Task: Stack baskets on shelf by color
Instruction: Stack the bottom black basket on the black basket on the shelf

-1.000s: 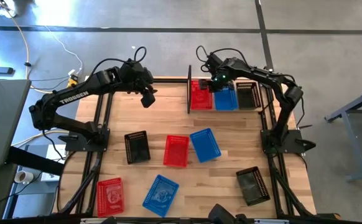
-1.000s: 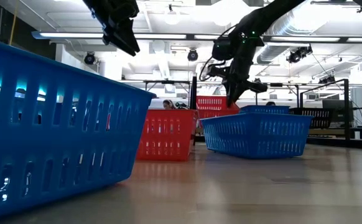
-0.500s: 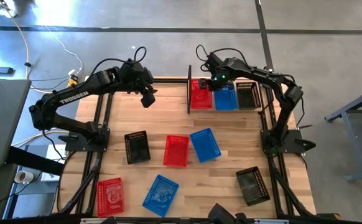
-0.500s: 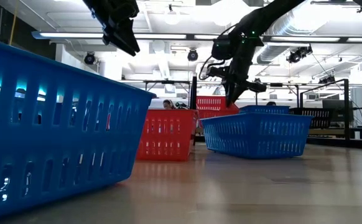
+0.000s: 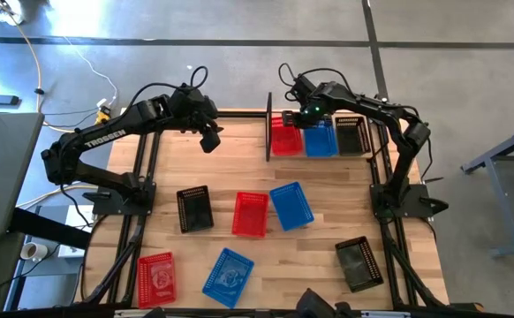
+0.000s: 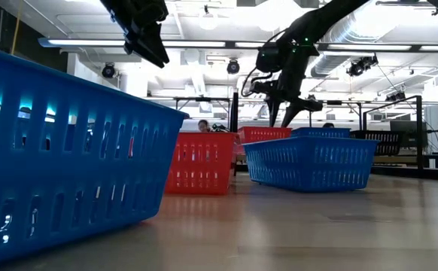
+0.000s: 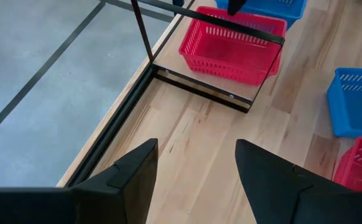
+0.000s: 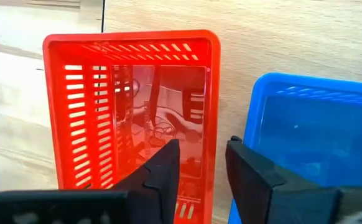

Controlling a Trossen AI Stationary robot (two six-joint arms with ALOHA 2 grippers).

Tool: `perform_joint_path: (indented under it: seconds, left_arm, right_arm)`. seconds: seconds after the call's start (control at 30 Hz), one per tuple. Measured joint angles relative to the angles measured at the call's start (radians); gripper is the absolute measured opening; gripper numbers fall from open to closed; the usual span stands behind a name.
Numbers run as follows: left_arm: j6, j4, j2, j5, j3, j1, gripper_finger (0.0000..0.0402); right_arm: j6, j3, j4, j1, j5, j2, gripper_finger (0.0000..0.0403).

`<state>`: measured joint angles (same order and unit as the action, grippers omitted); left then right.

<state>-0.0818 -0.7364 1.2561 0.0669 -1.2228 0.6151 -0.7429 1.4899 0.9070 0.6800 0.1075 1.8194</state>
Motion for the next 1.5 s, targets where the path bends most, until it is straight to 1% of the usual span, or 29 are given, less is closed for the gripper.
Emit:
perform_joint_path:
  seconds: [0.17, 0.37, 0.47, 0.6, 0.73, 0.87, 1.0, 1.1, 1.2, 1.3, 1.5]
  left_arm:
    - [0.0, 0.0, 0.0, 0.0, 0.0, 0.0, 0.0205]
    - [0.0, 0.0, 0.0, 0.0, 0.0, 0.0, 0.0205]
    - [0.0, 0.0, 0.0, 0.0, 0.0, 0.0, 0.0205]
    - [0.0, 0.0, 0.0, 0.0, 0.0, 0.0, 0.0205]
    - [0.001, -0.031, -0.01, 0.0, 0.0, -0.001, 0.0205]
    - [0.023, -0.072, -0.03, -0.004, 0.0, -0.003, 0.0205]
    - [0.064, -0.101, -0.049, -0.008, 0.0, -0.019, 0.0205]
    - [0.092, -0.125, -0.061, -0.008, 0.0, -0.05, 0.0205]
    - [0.115, -0.136, -0.065, -0.007, 0.0, -0.1, 0.0205]
    - [0.131, -0.136, -0.065, 0.004, 0.0, -0.155, 0.0205]
    - [0.151, -0.136, -0.065, 0.026, 0.0, -0.26, 0.0205]
  right_arm:
    - [0.0, 0.001, 0.001, -0.007, 0.017, -0.01, 0.0117]
    - [0.007, 0.001, 0.019, -0.026, 0.005, -0.076, 0.0117]
    - [0.011, 0.001, 0.032, -0.048, 0.0, -0.118, 0.0117]
    - [0.06, 0.002, 0.074, -0.107, 0.001, -0.17, 0.0117]
    - [0.097, 0.002, 0.106, -0.192, -0.009, -0.216, 0.0117]
    - [0.145, 0.002, 0.125, -0.293, -0.069, -0.25, 0.0117]
    - [0.162, 0.002, 0.175, -0.392, -0.074, -0.258, 0.0117]
    - [0.115, 0.002, 0.224, -0.471, -0.088, -0.257, 0.0117]
    - [0.048, 0.002, 0.261, -0.559, -0.139, -0.257, 0.0117]
    - [-0.021, 0.002, 0.301, -0.645, -0.167, -0.257, 0.0117]
    - [-0.205, 0.002, 0.365, -0.806, -0.211, -0.257, 0.0117]
